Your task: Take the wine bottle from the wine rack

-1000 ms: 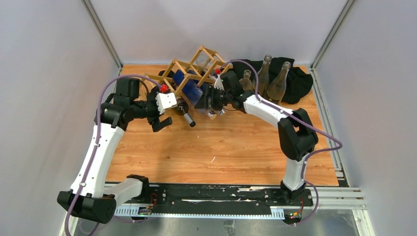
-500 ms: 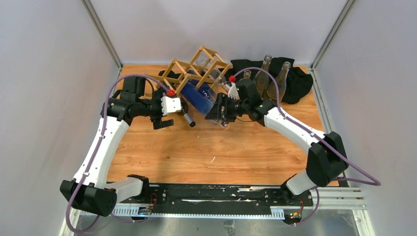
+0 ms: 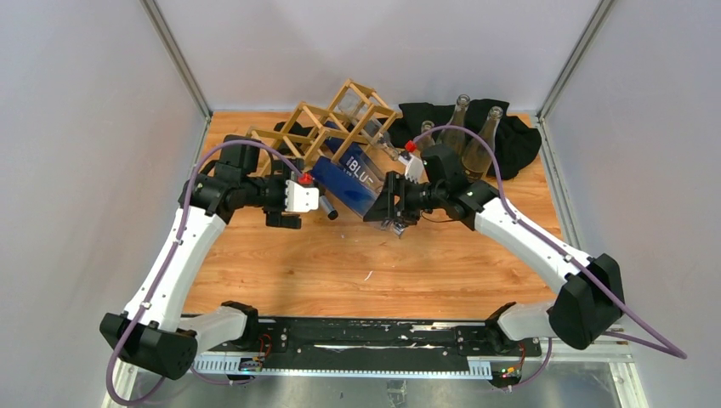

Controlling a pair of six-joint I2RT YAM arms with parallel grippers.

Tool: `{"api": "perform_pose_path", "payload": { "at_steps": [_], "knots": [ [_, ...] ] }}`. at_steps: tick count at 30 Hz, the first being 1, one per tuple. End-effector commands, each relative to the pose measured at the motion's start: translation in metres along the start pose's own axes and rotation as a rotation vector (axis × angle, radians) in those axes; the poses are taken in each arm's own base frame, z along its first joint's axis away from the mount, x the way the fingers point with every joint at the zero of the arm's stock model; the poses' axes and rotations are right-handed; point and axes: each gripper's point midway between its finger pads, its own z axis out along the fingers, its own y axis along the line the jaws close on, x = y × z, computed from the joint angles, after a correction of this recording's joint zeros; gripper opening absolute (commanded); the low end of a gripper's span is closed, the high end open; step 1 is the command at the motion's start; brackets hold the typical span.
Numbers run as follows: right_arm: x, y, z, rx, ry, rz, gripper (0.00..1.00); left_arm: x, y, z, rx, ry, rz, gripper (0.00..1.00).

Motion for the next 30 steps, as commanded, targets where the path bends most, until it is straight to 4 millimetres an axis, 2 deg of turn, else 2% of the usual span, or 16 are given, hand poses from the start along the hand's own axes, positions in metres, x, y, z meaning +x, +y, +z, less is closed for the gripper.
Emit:
{"api": "perform_pose_path", "payload": {
  "at_steps": [1,7,14,22,30],
  "knots": [
    [-0.010,0.056,-0.029,-0.192,-0.063,-0.165,0.00,-0.006,-0.001,-0.001,-0.007,-0.014,0.060,1.00],
    [-0.009,0.072,-0.035,-0.236,-0.049,-0.192,0.00,-0.015,-0.007,0.004,0.013,-0.033,0.104,1.00],
    [-0.001,0.093,-0.028,-0.269,0.014,-0.235,0.00,-0.023,0.000,0.009,0.011,-0.030,0.158,1.00],
    [0.007,0.117,-0.023,-0.316,0.075,-0.298,0.00,-0.020,-0.018,0.022,0.070,0.005,0.281,1.00],
    [0.021,0.128,-0.019,-0.334,0.140,-0.348,0.00,-0.013,-0.013,0.028,0.059,0.045,0.304,1.00]
  ]
}}
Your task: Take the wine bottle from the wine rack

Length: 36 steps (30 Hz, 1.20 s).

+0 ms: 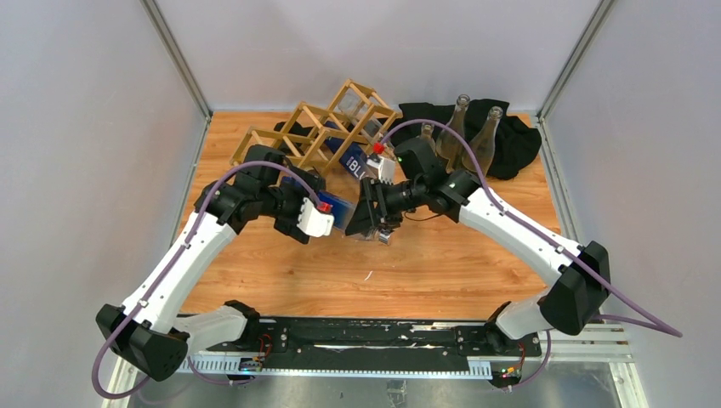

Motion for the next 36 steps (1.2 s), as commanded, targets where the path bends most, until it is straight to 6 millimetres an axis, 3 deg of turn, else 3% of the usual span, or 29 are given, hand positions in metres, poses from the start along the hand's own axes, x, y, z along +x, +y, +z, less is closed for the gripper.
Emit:
{"api": "perform_pose_path", "payload": {
  "at_steps": [1,4,7,11,13,15,16,19,27,36],
  "knots": [
    [-0.013,0.073,-0.019,-0.228,-0.050,-0.263,0.00,0.004,0.001,0.005,-0.005,0.022,0.029,0.99],
    [-0.014,0.075,-0.018,-0.236,-0.056,-0.270,0.00,0.005,0.000,0.007,0.002,0.026,0.015,0.96],
    [-0.014,0.077,-0.017,-0.241,-0.059,-0.277,0.00,0.006,-0.003,0.009,0.010,0.037,0.009,0.86],
    [-0.015,0.076,-0.017,-0.240,-0.068,-0.281,0.00,0.006,-0.006,0.009,0.013,0.034,-0.003,0.55],
    [-0.015,0.075,-0.017,-0.233,-0.073,-0.284,0.15,0.003,-0.007,0.009,0.010,0.024,-0.014,0.33],
    [-0.017,0.074,-0.019,-0.220,-0.090,-0.293,0.51,0.000,-0.004,0.008,-0.014,0.010,-0.052,0.07],
    [-0.019,0.073,-0.020,-0.211,-0.103,-0.300,0.63,-0.002,0.001,0.006,-0.044,0.002,-0.074,0.00],
    [-0.024,0.072,-0.027,-0.193,-0.142,-0.323,0.85,-0.009,0.008,0.002,-0.100,-0.033,-0.141,0.00],
    [-0.043,0.077,-0.063,-0.181,-0.295,-0.371,0.91,-0.039,0.011,-0.006,-0.127,-0.182,-0.392,0.00],
    [-0.047,0.098,-0.093,-0.230,-0.431,-0.445,0.94,-0.071,0.010,-0.017,-0.047,-0.359,-0.721,0.00]
  ]
}}
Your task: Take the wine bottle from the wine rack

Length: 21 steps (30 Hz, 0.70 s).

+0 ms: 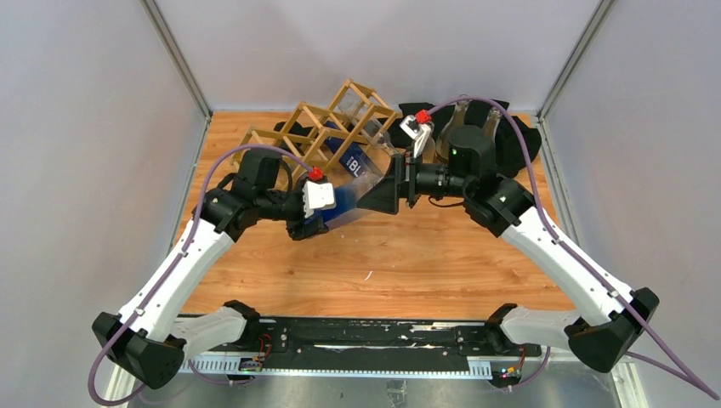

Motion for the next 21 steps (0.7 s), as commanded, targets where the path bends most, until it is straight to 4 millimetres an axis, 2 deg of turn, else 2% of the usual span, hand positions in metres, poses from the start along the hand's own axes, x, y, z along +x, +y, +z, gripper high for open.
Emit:
{"api": "perform_pose_path", "payload": {
  "at_steps": [1,10,16,21],
  "knots": [
    [-0.021,0.026,-0.014,-0.080,-0.108,-0.105,0.94,-0.045,0.008,-0.017,-0.010,-0.168,-0.187,0.00],
    [-0.030,0.025,-0.015,-0.093,-0.210,-0.174,0.95,-0.081,-0.007,-0.029,0.137,-0.301,-0.372,0.00],
    [-0.038,0.009,-0.001,-0.049,-0.234,-0.200,0.96,-0.098,-0.018,-0.035,0.228,-0.356,-0.425,0.00],
    [-0.045,0.009,0.013,-0.067,-0.247,-0.222,0.96,-0.105,-0.028,-0.039,0.289,-0.382,-0.442,0.00]
  ]
}}
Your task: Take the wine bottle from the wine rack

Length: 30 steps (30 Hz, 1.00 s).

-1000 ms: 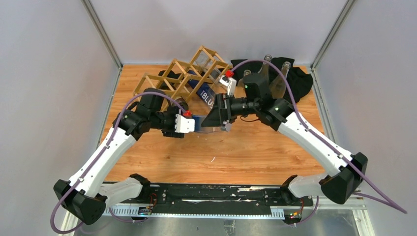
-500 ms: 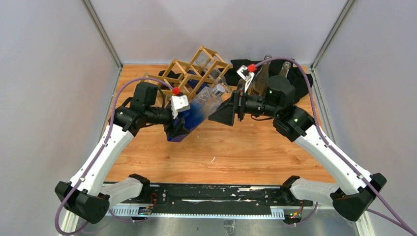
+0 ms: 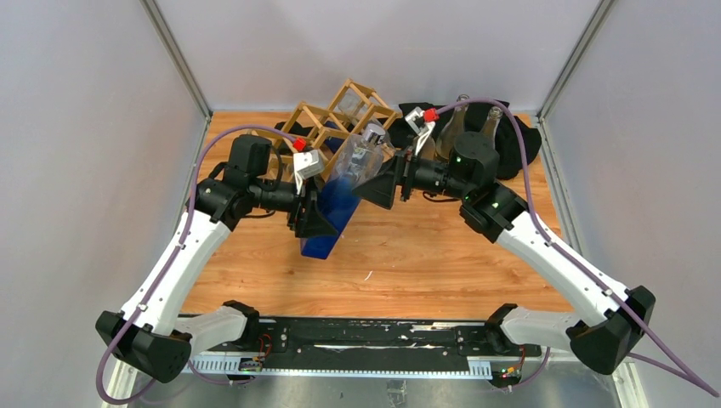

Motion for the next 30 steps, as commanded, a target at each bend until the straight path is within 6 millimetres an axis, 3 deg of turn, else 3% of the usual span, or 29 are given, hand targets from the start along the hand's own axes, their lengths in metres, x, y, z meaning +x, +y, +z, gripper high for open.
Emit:
{"api": "perform_pose_path", "payload": {
  "at_steps": [1,12,15,17,18,20,21,22,23,25,30],
  "knots": [
    [-0.014,0.003,0.015,-0.030,-0.051,-0.064,0.96,-0.041,-0.030,-0.008,0.134,-0.121,0.081,0.00],
    [-0.016,0.015,0.042,-0.152,-0.050,-0.081,0.94,-0.040,-0.041,-0.007,0.206,-0.122,0.016,0.00],
    [-0.013,0.017,0.043,-0.170,-0.033,-0.079,0.80,-0.039,-0.040,-0.007,0.205,-0.120,0.022,0.00],
    [-0.011,0.018,0.043,-0.181,-0.023,-0.085,0.57,-0.038,-0.040,-0.007,0.202,-0.119,0.023,0.00],
    [-0.010,0.018,0.042,-0.179,-0.015,-0.085,0.41,-0.037,-0.038,-0.007,0.191,-0.115,0.021,0.05],
    [-0.007,0.013,0.040,-0.148,0.001,-0.105,0.04,-0.032,-0.031,-0.006,0.146,-0.092,0.022,0.39],
    [-0.005,0.009,0.037,-0.116,0.017,-0.105,0.00,-0.028,-0.026,-0.006,0.116,-0.071,0.031,0.69],
    [-0.003,0.004,0.036,-0.088,0.023,-0.119,0.00,-0.025,-0.019,-0.007,0.074,-0.052,0.031,0.85],
    [-0.002,0.001,0.031,-0.063,0.030,-0.136,0.00,-0.022,-0.011,-0.007,0.029,-0.032,0.034,0.94],
    [0.001,-0.011,0.024,0.006,0.039,-0.154,0.00,-0.017,0.005,-0.010,-0.047,0.010,0.055,0.99],
    [0.006,-0.048,-0.011,0.216,0.047,-0.177,0.00,-0.019,0.043,-0.023,-0.210,0.047,0.048,1.00]
  ]
}}
